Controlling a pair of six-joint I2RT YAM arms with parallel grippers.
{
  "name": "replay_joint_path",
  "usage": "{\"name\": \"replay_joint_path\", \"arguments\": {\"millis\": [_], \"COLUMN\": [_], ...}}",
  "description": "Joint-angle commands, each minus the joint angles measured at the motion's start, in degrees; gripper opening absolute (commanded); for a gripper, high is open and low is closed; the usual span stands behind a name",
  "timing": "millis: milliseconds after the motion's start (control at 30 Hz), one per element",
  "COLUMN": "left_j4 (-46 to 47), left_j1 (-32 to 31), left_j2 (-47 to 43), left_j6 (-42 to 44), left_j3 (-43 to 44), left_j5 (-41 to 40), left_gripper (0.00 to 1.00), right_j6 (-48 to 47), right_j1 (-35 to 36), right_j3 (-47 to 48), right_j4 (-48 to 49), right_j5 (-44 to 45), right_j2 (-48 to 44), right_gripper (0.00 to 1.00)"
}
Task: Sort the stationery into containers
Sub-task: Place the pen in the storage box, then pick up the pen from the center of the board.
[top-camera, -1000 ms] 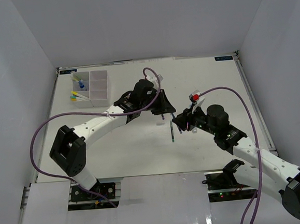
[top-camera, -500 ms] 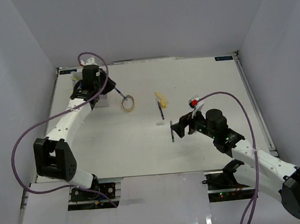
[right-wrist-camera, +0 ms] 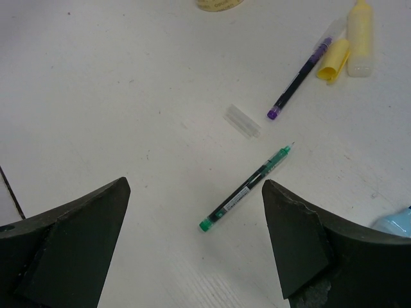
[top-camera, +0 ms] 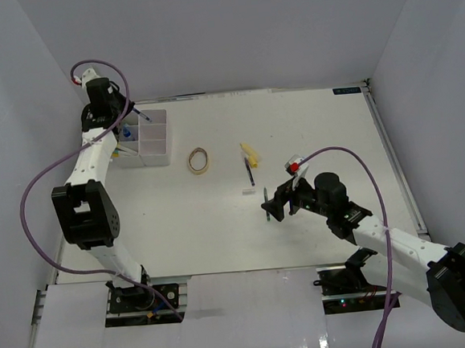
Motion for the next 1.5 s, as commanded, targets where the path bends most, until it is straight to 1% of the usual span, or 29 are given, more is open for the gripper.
{"name": "replay_joint_path", "arguments": {"millis": [0, 233, 333, 367, 467, 500, 567, 600, 700, 733, 800, 833, 867, 900, 933, 967, 1000, 1033, 1067, 1100, 1133, 1167, 1200, 1267, 1367, 1467], "left_j4": [0.44, 1.05, 1.4, 1.4, 1.4, 1.32, 0.88, 0.53, -3.33, -4.56, -7.2, -8.95, -9.58, -10.02, -10.55, -10.55, -10.55, -10.64, -10.73, -10.64, -10.81, -10.73, -10.29, -8.63, -5.55, -4.14], "left_j1": [0.81, 0.9, 0.9, 0.9, 0.9, 0.9, 0.9, 0.9, 0.9, 0.9, 0.9, 0.9, 0.9, 0.9, 0.9, 0.81, 0.81, 0.55, 0.29, -0.15, -0.33, -0.59, -1.29, -4.88, -5.95, -6.74], "left_j2": [3.1, 9.96, 10.76, 10.85, 9.71, 9.18, 8.04, 6.64, 3.48, 2.33, -0.39, -3.36, -5.13, -6.89, -10.56, -12.51, -14.27, -17.6, -19.28, -20.95, -24.54, -26.49, -28.42, -34.12, -38.7, -39.16], "left_j6": [0.41, 0.68, 0.5, 0.5, 0.68, 0.94, 1.82, 2.34, 4.98, 5.25, 6.3, 6.48, 6.48, 6.39, 6.22, 5.87, 5.26, 5.25, 5.16, 5.86, 6.39, 6.91, 7.79, 8.5, 8.85, 8.94], "left_j3": [4.65, 8.52, 9.22, 9.31, 8.79, 8.35, 7.73, 7.56, 8.08, 7.65, 6.25, 4.32, 2.91, 1.16, -0.78, -5.49, -7.98, -10.52, -15.77, -18.26, -20.46, -24.83, -26.79, -32.05, -35.94, -39.37], "left_j5": [-0.5, 0.81, 1.86, 2.13, 2.83, 2.92, 2.84, 2.84, 3.01, 3.1, 5.02, 5.64, 6.0, 10.35, 12.22, 14.33, 16.96, 21.25, 22.6, 24.96, 25.25, 25.07, 22.81, 20.07, 18.93, 18.3], "left_gripper": [0.06, 0.21, 0.3, 0.4, 0.52, 0.58, 0.67, 0.76, 0.91, 0.98, 0.98, 0.98, 0.98, 0.98, 0.98, 0.98, 0.98, 0.98, 0.98, 0.98, 0.98, 0.98, 0.98, 0.98, 0.98, 0.98], "right_j6": [-1.69, -1.95, -1.95, -2.04, -2.04, -2.04, -1.6, -1.43, -0.81, -0.46, 0.15, 0.33, 0.51, 0.77, 1.47, 1.82, 2.44, 3.75, 4.46, 5.42, 7.08, 8.06, 9.11, 11.66, 14.12, 15.79], "right_j1": [0.31, 0.31, 0.31, 0.31, 0.31, 0.31, 0.31, 0.31, 0.31, 0.39, 0.66, 1.09, 1.27, 1.45, 1.8, 1.89, 2.06, 2.24, 2.41, 2.42, 2.5, 2.59, 2.85, 3.29, 4.35, 4.96], "right_j3": [-0.7, -0.52, -0.44, -0.43, 1.14, 1.76, 3.69, 4.48, 8.61, 9.84, 14.32, 15.9, 19.39, 21.34, 23.45, 27.91, 30.13, 32.5, 37.05, 39.27, 41.21, 43.05, 46.03, 48.42, 53.34, 56.43], "right_j4": [3.59, 3.5, 3.32, 3.24, 0.88, 0.08, -2.28, -3.26, -7.39, -8.44, -11.68, -12.84, -14.07, -16.78, -18.46, -19.78, -22.31, -25.65, -27.33, -28.92, -31.45, -32.44, -33.67, -34.81, -38.84, -41.49], "right_j5": [-1.06, -1.32, -1.23, -1.15, -0.53, -0.27, 0.78, 1.22, 3.07, 3.86, 5.09, 6.49, 7.2, 8.07, 9.91, 10.89, 11.85, 13.52, 14.23, 14.84, 14.94, 16.68, 17.48, 18.45, 21.96, 25.04], "right_j2": [-0.3, 0.23, 0.58, 0.67, 1.28, 1.63, 2.42, 2.69, 4.97, 5.85, 9.27, 10.68, 13.82, 15.77, 17.7, 21.9, 24.2, 26.4, 30.86, 33.17, 35.1, 38.87, 40.56, 44.77, 49.6, 52.95], "right_gripper": [0.9, 0.9, 0.9, 0.9, 0.9, 0.9, 0.91, 0.91, 0.95, 0.97, 0.98, 1.0, 0.96, 0.94, 0.93, 0.92, 0.9, 0.87, 0.82, 0.77, 0.74, 0.7, 0.65, 0.61, 0.59, 0.56]}}
